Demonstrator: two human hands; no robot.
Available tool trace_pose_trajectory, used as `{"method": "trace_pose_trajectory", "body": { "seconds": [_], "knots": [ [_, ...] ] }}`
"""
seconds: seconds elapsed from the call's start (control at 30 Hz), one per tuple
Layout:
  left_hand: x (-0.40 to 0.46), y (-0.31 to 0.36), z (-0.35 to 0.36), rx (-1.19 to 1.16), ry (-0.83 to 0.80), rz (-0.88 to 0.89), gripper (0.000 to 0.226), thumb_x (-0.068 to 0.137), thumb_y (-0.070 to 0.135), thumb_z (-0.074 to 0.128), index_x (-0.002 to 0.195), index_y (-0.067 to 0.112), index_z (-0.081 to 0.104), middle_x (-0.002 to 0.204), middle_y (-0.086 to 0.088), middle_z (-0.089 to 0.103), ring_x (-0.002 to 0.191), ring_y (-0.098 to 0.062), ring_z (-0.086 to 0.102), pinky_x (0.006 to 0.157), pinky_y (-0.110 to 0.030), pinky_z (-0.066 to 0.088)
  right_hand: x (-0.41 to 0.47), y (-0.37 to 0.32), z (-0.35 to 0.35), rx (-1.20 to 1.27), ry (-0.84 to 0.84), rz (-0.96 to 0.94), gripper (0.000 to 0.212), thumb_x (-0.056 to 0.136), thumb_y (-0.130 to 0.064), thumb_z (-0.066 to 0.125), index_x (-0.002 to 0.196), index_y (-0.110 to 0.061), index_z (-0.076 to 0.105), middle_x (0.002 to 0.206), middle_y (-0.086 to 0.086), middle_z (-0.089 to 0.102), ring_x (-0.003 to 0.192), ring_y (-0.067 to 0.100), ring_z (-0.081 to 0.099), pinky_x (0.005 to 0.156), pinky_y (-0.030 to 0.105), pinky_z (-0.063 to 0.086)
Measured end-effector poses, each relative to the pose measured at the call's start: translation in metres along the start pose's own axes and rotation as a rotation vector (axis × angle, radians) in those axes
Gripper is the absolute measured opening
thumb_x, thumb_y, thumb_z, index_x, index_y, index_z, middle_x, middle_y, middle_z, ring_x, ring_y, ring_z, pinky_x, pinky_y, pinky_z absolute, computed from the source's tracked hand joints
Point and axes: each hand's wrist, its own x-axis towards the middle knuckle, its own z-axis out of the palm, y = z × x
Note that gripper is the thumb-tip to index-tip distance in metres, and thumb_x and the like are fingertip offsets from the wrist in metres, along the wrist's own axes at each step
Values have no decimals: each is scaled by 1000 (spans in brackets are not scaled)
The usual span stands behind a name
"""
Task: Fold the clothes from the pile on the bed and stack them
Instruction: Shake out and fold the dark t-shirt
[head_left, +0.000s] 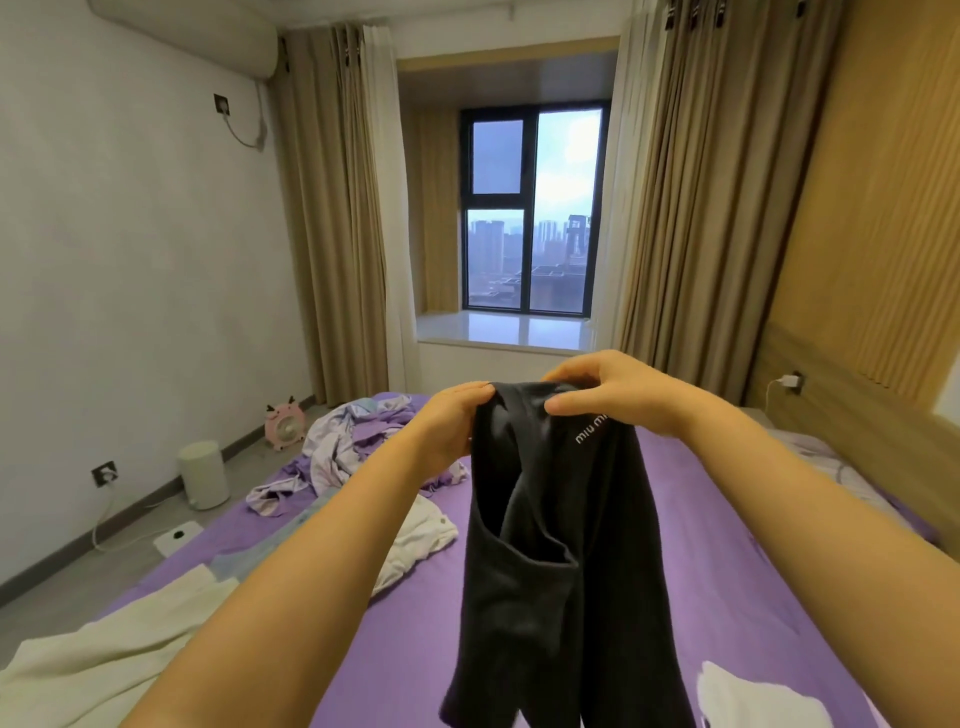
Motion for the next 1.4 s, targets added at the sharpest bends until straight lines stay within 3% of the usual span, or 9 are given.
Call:
{"method": "trace_pose_trajectory", "body": {
  "seconds": [0.13, 0.27, 0.37, 0.5, 0.7, 0.9, 1.0, 1.27, 1.4],
  "knots": [
    [-3, 3, 3, 47, -193, -42, 31, 92, 42, 44, 112, 23, 57, 117, -3, 62, 108, -20, 58, 90, -38, 46, 10, 1, 3, 67, 188, 71, 10, 85, -31, 70, 87, -23, 64, 87, 1, 65, 86, 16, 62, 68, 21, 46],
    [-3, 5, 12, 243, -344, 70, 40, 82, 51, 61, 118, 36, 55, 119, 7, 65, 112, -12, 61, 94, -31, 46, 14, 0, 1, 253, 138, 173, 16, 82, -29, 73, 89, -16, 67, 84, 6, 69, 83, 23, 67, 72, 30, 52],
    [5, 2, 19, 419, -232, 180, 43, 85, 33, 70, 122, 34, 49, 114, 12, 60, 106, -7, 59, 85, -19, 47, 18, -2, 0, 276, 142, 175, 14, 82, -30, 72, 88, -17, 70, 79, 2, 72, 81, 20, 69, 70, 30, 54],
    [16, 8, 11, 425, -70, 278, 7, 95, 17, 57, 100, 19, 54, 92, -1, 63, 88, -12, 63, 69, -17, 53, 17, 4, -10, 282, 139, 294, 31, 90, -40, 62, 98, -11, 69, 89, 12, 71, 82, 23, 70, 77, 33, 56],
    [18, 12, -2, 248, -249, 200, 13, 98, 16, 52, 104, 17, 62, 92, 2, 70, 92, -13, 68, 82, -27, 56, 1, 15, -18, 262, -146, 312, 40, 82, -42, 66, 99, -6, 72, 94, 11, 70, 87, 19, 68, 76, 28, 55],
    [11, 2, -14, 122, -306, 45, 15, 97, 18, 50, 109, 14, 58, 100, -6, 65, 97, -22, 63, 92, -39, 50, 7, 8, 1, 252, 28, 179, 19, 92, -31, 59, 94, -16, 70, 86, 1, 70, 88, 15, 65, 80, 30, 49],
    [1, -6, -21, 106, -349, 0, 27, 88, 38, 56, 108, 22, 62, 98, 2, 71, 96, -15, 67, 83, -29, 54, 18, 0, 27, 66, 36, 143, 19, 97, -33, 52, 92, -19, 64, 85, 3, 65, 83, 17, 61, 76, 28, 49],
    [-23, -48, -43, 197, -107, 24, 17, 94, 31, 59, 92, 16, 66, 86, -1, 67, 87, -16, 64, 87, -35, 54, 32, 5, 67, 59, -152, 223, 18, 85, -38, 68, 94, -23, 70, 85, -2, 73, 81, 14, 70, 67, 21, 52],
    [-43, -96, -43, 143, -118, -62, 31, 91, 33, 63, 112, 12, 66, 106, -6, 72, 103, -21, 67, 96, -38, 51, 34, 18, 89, 256, -27, 191, 12, 89, -29, 65, 94, -19, 70, 82, 1, 73, 79, 15, 70, 62, 20, 53]
  ]
}}
